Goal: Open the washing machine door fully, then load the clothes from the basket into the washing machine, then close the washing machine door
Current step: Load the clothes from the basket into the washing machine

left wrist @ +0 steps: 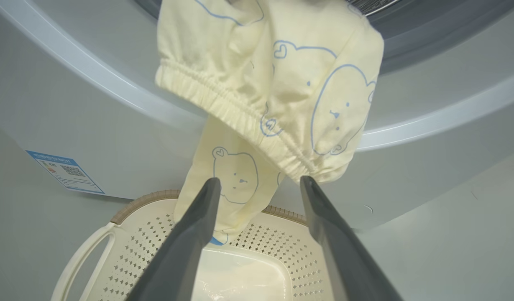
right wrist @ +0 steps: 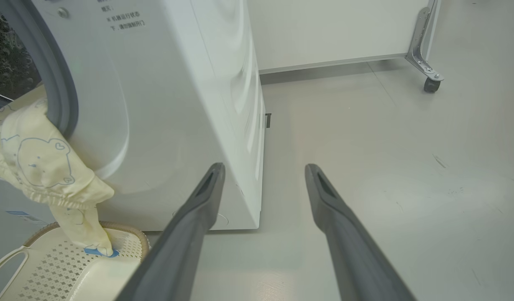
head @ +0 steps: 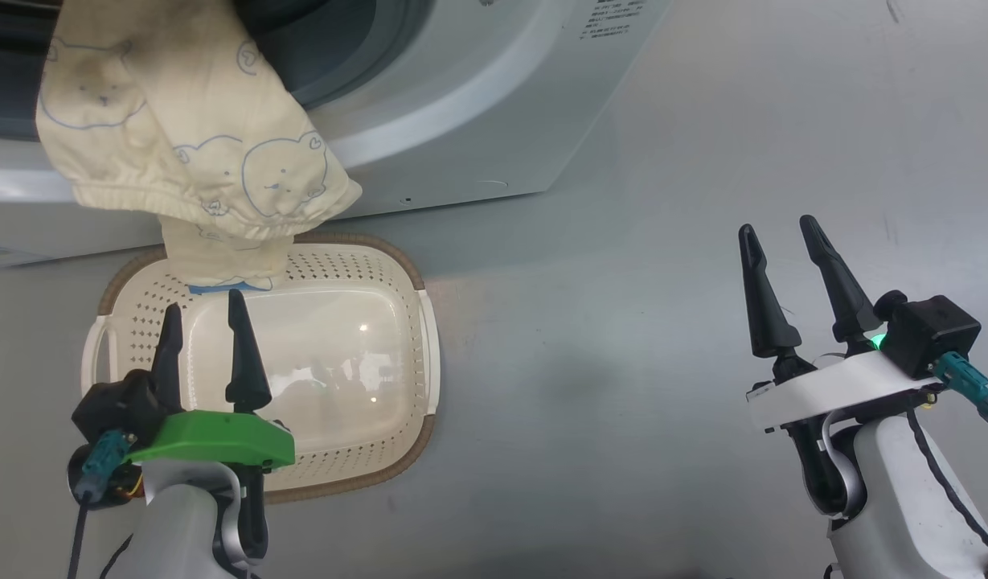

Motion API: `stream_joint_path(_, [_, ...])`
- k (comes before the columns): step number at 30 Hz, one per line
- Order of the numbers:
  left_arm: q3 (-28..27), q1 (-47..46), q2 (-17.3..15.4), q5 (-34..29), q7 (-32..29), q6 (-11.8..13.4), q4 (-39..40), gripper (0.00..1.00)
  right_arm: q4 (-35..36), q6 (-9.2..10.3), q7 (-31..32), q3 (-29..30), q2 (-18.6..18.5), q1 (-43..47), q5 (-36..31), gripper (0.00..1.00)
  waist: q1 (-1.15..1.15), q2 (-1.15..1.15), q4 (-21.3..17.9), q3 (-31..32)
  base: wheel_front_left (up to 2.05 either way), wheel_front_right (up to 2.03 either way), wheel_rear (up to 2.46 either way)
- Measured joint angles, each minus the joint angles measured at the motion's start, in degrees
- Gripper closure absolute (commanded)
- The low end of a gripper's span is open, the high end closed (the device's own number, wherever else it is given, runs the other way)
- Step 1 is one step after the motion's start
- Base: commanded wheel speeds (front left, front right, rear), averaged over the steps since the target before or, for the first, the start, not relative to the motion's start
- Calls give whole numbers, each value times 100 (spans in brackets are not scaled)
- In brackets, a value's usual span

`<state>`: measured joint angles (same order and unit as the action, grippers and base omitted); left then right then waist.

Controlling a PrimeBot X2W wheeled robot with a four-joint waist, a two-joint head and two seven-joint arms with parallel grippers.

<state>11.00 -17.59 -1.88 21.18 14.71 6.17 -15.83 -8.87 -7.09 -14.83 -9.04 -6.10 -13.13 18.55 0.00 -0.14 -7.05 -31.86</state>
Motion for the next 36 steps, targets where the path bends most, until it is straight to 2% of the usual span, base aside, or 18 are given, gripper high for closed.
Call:
stream_joint_path(12, [-32,-425,0,143,0,-107,-460,0,11,0,0,21,29,-3,0,0,0,0,-153,-102,0,0,0])
stream_joint_path(16, [-30,-582,1,546,0,-240,-613,0,24,0,0,27,36,-9,0,0,0,0,-185,-152,0,0,0])
stream_joint_path(23, [20,-919,1,862,0,-455,-865,0,24,0,0,7,56,-17,0,0,0,0,-228,-203,0,0,0])
stream_joint_path(36, [-13,-1459,-2,812,1,-612,-1345,0,47,0,0,-70,60,-65,0,0,0,0,-328,-384,0,0,0])
